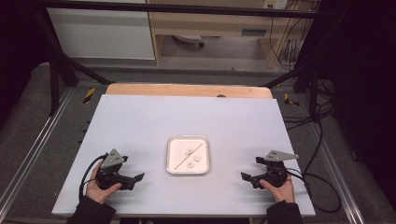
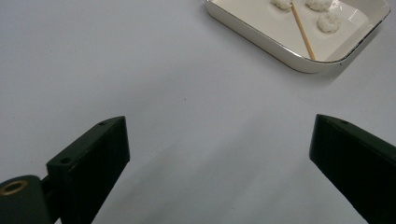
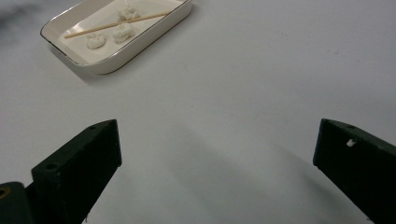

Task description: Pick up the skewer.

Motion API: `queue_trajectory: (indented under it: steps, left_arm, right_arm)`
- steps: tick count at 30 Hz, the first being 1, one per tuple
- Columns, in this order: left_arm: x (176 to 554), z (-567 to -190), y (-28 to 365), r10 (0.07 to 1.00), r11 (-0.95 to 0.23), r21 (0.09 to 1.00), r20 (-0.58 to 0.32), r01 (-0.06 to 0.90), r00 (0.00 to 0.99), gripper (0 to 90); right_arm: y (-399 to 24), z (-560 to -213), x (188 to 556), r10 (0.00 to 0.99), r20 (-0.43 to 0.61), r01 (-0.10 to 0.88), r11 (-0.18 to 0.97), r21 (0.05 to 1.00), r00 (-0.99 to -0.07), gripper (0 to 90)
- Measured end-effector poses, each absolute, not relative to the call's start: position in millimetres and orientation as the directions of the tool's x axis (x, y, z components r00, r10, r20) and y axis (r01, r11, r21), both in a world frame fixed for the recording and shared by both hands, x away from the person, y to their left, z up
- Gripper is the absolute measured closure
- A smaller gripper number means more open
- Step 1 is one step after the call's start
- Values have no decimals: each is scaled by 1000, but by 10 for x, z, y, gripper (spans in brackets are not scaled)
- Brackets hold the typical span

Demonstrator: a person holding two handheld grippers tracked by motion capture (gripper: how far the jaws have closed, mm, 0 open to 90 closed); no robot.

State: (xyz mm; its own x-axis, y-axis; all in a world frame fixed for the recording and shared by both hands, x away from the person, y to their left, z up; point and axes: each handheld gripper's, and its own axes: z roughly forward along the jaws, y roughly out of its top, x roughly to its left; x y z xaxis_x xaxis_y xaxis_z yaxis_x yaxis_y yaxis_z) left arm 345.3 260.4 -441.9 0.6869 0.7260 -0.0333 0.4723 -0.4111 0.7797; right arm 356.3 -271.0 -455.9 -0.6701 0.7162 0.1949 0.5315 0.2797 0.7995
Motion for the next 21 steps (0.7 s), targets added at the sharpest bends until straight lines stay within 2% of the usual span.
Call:
queue_trajectory:
  steps: [21]
  left_arm:
    - [3477,-4419,2465,716,-441,765,-17,470,698,51]
  right_arm:
    - [-2688,-4579,3572,713,196,538,290,792,-673,12]
